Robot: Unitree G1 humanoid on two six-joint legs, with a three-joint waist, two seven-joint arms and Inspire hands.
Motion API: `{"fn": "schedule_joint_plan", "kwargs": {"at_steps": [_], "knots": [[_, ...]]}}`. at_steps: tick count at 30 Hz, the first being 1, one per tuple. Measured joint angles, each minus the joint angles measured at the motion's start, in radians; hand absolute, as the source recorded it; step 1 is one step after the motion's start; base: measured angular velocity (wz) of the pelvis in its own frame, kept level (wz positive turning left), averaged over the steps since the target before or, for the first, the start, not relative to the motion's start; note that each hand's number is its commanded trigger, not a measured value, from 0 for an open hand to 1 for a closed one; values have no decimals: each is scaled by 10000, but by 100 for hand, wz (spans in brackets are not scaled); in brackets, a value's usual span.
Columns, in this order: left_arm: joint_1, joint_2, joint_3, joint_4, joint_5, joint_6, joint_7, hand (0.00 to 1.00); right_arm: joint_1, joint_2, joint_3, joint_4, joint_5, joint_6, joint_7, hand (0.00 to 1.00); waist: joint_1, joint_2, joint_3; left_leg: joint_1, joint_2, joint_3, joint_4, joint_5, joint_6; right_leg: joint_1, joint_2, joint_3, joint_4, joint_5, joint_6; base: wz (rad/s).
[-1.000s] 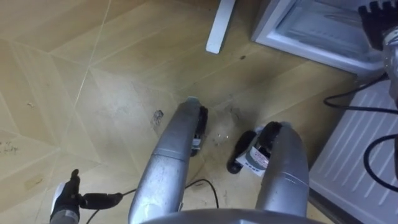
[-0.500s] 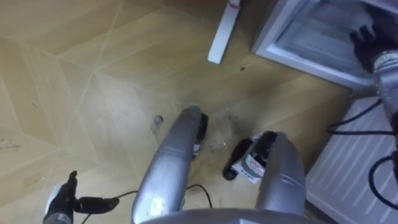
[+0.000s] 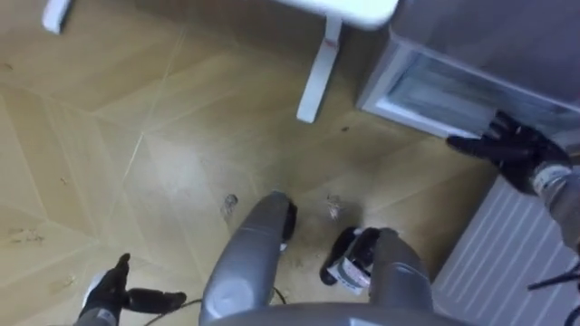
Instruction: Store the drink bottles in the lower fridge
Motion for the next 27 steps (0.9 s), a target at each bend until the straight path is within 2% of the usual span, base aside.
{"fn": "schedule_joint_plan", "kwargs": {"at_steps": [2,3,5,8,10,11,13,14,17,19,20,23,27], "knots": [[-108,-199,14,331,285,-23,108,0,629,544,-186,114,-684,-4,16,0,-349,7,-37,743,93,279,-549,57,52,853,50,-204,-681,52,92,18],[-133,-243,12,339,406,-16,147,0,823,664,-191,115,-810,-3,11,0,-422,-3,-56,933,155,338,-708,85,59,1040,89,-211,-871,85,138,13],[-212,-520,13,316,792,-46,375,0,1543,1178,-196,105,-1405,-11,-26,0,-554,-41,-106,1815,174,513,-1462,216,69,1898,210,-178,-1720,315,247,-7],[-193,-780,180,318,786,-195,688,0,2464,1845,-164,76,-2188,-10,-21,0,-866,-153,-282,3119,156,665,-2640,435,77,3113,397,-185,-2947,706,365,-13],[-193,-1012,510,333,778,-445,1056,0,2978,2183,-158,42,-2522,-7,-127,0,-960,-287,-375,3881,155,804,-3386,595,61,3740,569,-99,-3569,972,405,-29],[-207,-1157,591,336,779,-584,1219,0,3236,2358,-159,27,-2780,-6,-212,0,-1049,-325,-390,4391,137,825,-3780,646,42,4197,615,-118,-3989,1171,421,-32],[-295,-1333,594,484,763,-696,1252,0,3433,2552,-198,-2,-3196,1,-393,0,-1229,-401,-411,5071,149,835,-4310,731,43,4802,717,-72,-4520,1323,494,-30],[-403,-1484,584,631,792,-726,1256,0,3529,2643,-263,-48,-3390,-14,-528,0,-1265,-422,-397,5477,149,831,-4577,749,46,5088,765,104,-4841,1431,539,-35],[-517,-1772,586,770,852,-763,1277,0,3535,2881,-475,-109,-3828,-34,-900,0,-1414,-409,-400,6074,135,816,-4942,754,47,5816,981,185,-5609,1765,608,-27],[-519,-1827,686,934,1154,-749,1308,0,3596,3095,-669,-4,-3859,-22,-1133,0,-1506,-382,-375,6454,142,796,-5144,757,53,6135,1062,387,-5922,1884,630,-10],[-523,-1837,826,1078,1420,-721,1319,0,3671,3234,-820,85,-3844,-16,-1263,0,-1517,-403,-401,6659,150,791,-5257,757,53,6323,1064,429,-6046,1900,650,-14],[-557,-1954,1193,1382,2006,-574,1198,0,3762,3388,-1047,207,-3863,13,-1482,0,-1533,-360,-399,7032,132,793,-5466,757,53,6556,1068,641,-6095,1921,676,-16],[-631,-1952,1260,1653,2255,-214,1164,0,3728,3417,-1037,328,-3850,36,-1645,0,-1600,-337,-396,7194,125,767,-5581,758,53,6653,1089,729,-6225,1952,693,-14]]}}
